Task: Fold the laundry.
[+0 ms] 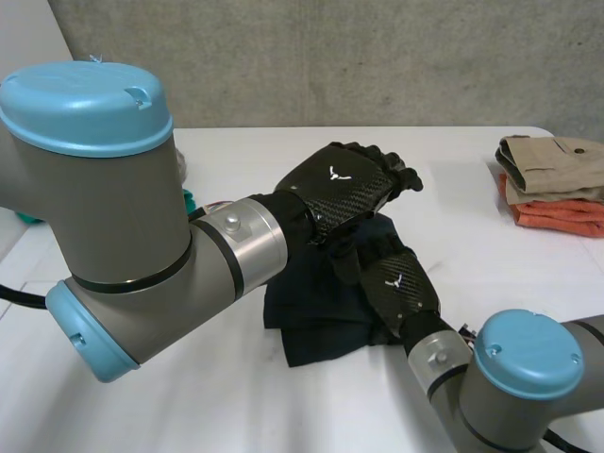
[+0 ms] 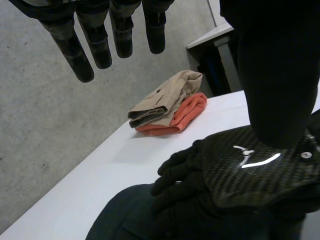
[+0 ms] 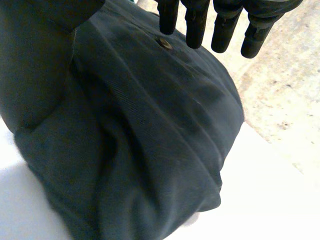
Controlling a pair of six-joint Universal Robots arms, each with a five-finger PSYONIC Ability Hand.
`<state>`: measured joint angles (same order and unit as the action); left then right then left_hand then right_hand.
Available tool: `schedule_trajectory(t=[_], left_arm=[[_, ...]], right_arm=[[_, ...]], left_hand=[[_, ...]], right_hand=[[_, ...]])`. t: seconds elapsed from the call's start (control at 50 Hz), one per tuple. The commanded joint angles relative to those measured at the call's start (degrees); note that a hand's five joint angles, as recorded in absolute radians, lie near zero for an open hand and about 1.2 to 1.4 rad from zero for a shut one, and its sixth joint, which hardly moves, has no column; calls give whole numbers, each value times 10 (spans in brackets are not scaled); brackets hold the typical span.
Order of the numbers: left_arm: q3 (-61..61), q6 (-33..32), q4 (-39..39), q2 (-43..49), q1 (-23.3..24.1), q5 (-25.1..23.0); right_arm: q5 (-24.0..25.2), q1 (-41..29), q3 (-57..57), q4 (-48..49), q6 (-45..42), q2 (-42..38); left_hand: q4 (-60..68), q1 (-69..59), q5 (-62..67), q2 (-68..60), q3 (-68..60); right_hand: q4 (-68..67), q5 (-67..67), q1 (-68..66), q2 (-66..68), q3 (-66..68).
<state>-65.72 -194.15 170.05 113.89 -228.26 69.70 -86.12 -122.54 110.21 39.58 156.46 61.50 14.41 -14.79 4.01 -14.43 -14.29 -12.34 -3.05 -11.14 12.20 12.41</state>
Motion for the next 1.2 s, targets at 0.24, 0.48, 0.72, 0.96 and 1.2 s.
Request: schedule_trajectory(t=[0.24, 0.48, 0.72, 0.96, 1.2], left_arm=[[1, 0, 1, -5, -3, 6], [21, 1, 8, -36, -11, 31], [16, 2, 32, -46, -8, 32], [0, 3, 33, -42, -5, 30], [-3, 3, 34, -40, -2, 30]], right_arm=[[0, 7, -143, 11, 4, -61], [-3, 133, -343, 8, 21, -21], [101, 361, -517, -3, 109, -104], [306, 484, -610, -11, 184, -316], [390, 529, -584, 3, 200, -310]], left_hand=[[2, 2, 6, -2, -3], [-2, 5, 2, 2, 0], [-2, 5, 2, 2, 0], [-2, 5, 2, 2, 0], [-2, 5, 2, 2, 0]], right_hand=[[-677, -669, -689, 678, 676], [-677, -669, -689, 678, 676], [-677, -669, -689, 678, 676], [-677, -669, -689, 678, 676], [-577, -570, -589, 579, 577]])
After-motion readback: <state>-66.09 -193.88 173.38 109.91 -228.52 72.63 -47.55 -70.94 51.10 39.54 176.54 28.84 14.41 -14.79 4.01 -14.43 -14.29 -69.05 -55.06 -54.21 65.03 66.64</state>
